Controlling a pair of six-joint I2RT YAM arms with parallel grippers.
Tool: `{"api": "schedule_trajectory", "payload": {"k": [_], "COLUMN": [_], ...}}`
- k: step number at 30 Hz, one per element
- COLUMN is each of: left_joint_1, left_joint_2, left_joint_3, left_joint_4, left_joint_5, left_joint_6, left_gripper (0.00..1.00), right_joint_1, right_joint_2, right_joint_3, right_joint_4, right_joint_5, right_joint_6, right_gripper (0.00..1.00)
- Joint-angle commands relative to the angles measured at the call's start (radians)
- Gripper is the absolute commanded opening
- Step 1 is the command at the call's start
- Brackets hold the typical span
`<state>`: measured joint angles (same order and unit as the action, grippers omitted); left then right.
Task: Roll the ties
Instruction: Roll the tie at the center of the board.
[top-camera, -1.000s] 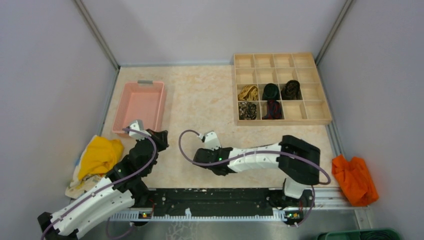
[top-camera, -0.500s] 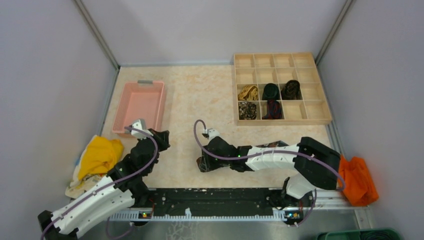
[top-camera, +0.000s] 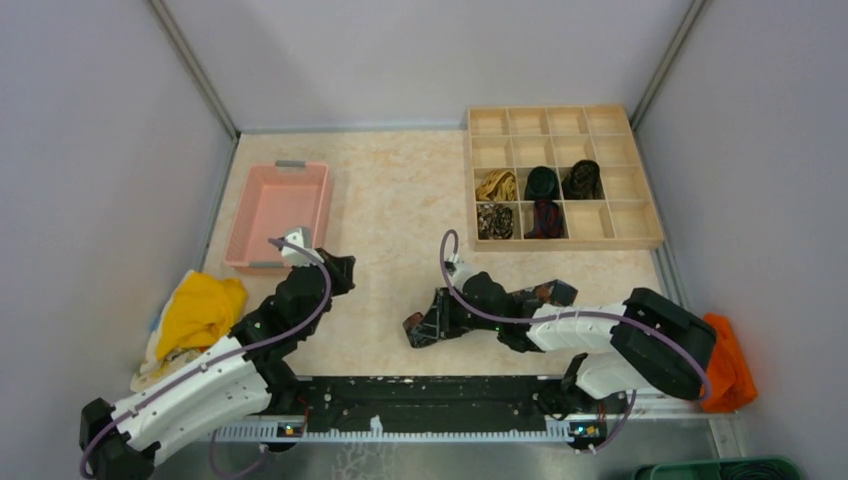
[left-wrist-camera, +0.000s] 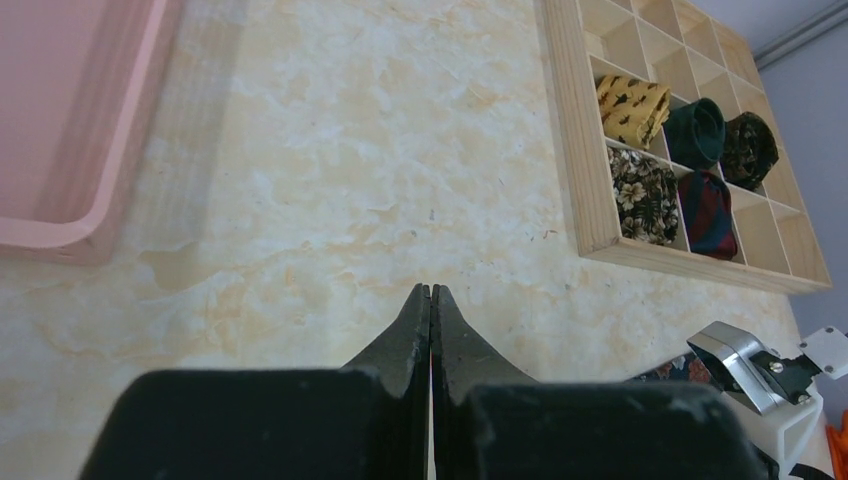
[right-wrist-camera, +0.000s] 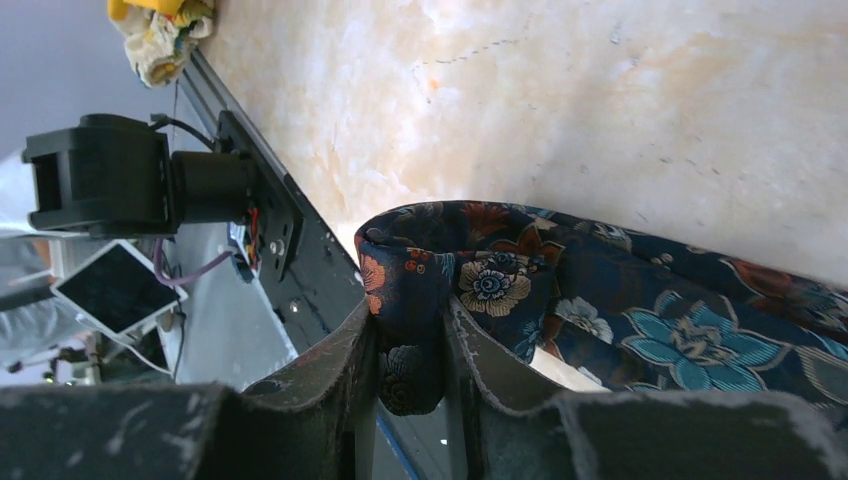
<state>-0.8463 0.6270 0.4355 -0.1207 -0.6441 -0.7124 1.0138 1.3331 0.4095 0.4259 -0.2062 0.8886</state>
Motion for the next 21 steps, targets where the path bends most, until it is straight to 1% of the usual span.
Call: {"api": "schedule_trajectory", "payload": {"k": [1,6,10,13,14,16,19,21], "left_joint_1": [-0.001,-0.002,-0.002,-0.002,-0.002,-0.002,-0.003,-0.002], "left_joint_2": [0.065,0.124,0.153,0.178,0.187,0.204,0.228,0.244], "left_joint_3": [0.035,0.041,0.042,0.048,0.05,0.053,0.053,0.054], "left_joint_4": [0.083,0.113,0.16,0.179,0.184,0.192,0.207,0.217], "left_joint_5": [0.076,0.123,0.145,0.16,0.168,0.177,0.19,0.197], "left_joint_6": [0.021,0.02,0.028,0.035,0.039,0.043,0.05,0.058], "left_gripper": [0.0,0.0,0.0,0.0,0.0,0.0,0.0,0.0], "right_joint_1": [-0.042,-0.08,-0.116,-0.139,-0.139,-0.139,-0.14,-0.141], "right_joint_2": [-0.032,-0.044,-0.081,-0.099,-0.106,-0.122,-0.146,-0.164], "right_joint_3": [-0.056,-0.137,-0.189,-0.208,-0.207,-0.195,-0.16,-0.138], "right_joint_4": [0.123,0.209,0.216,0.176,0.149,0.085,-0.029,-0.103], "right_joint_5": [-0.057,-0.069,-0.065,-0.059,-0.046,-0.018,0.015,0.037], "right_joint_6": [0.047,0.076,0.081,0.066,0.051,0.028,-0.016,-0.039], "right_gripper": [0.25,0.25,0.25,0.25,0.28,0.38,0.46,0.47]}}
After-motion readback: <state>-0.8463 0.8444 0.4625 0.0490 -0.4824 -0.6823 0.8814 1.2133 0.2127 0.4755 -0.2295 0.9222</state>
